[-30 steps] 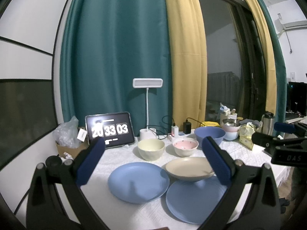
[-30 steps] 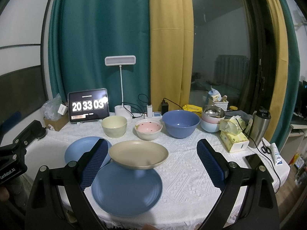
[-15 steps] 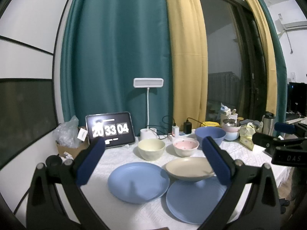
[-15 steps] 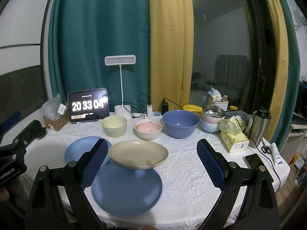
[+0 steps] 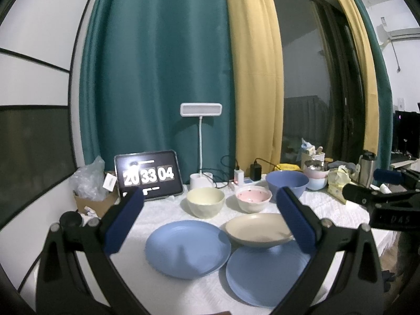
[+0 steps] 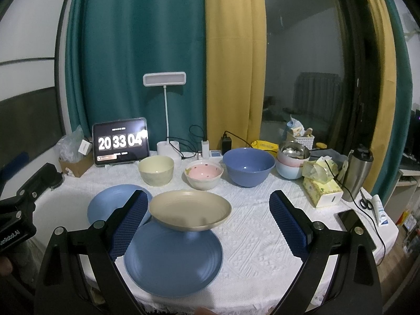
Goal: Organize plates and bowls
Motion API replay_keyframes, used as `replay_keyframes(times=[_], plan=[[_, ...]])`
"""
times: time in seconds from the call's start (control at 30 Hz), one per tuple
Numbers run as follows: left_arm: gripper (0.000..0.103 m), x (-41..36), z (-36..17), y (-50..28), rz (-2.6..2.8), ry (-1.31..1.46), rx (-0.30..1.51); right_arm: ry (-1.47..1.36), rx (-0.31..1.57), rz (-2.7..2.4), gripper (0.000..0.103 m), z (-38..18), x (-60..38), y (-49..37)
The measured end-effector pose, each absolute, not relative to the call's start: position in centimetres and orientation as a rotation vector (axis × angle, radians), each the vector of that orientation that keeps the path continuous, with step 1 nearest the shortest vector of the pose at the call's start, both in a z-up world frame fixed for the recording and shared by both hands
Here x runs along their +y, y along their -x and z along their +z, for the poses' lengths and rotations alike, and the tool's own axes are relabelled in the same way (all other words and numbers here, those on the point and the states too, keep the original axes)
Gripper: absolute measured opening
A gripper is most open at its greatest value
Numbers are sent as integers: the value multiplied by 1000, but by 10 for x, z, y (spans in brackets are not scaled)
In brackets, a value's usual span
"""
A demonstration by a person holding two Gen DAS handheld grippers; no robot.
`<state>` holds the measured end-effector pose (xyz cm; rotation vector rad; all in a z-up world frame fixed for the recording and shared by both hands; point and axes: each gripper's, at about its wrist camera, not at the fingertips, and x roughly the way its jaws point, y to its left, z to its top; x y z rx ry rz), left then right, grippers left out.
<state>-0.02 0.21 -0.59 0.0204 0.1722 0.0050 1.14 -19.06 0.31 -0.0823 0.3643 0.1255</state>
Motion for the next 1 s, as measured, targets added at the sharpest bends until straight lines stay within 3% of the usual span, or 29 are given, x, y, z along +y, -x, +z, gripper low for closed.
replay_keyframes(times=[1.0], plan=[[101,-28,-62,-148,-13,-85,479,29,591,108,96,-65,-218,-147]])
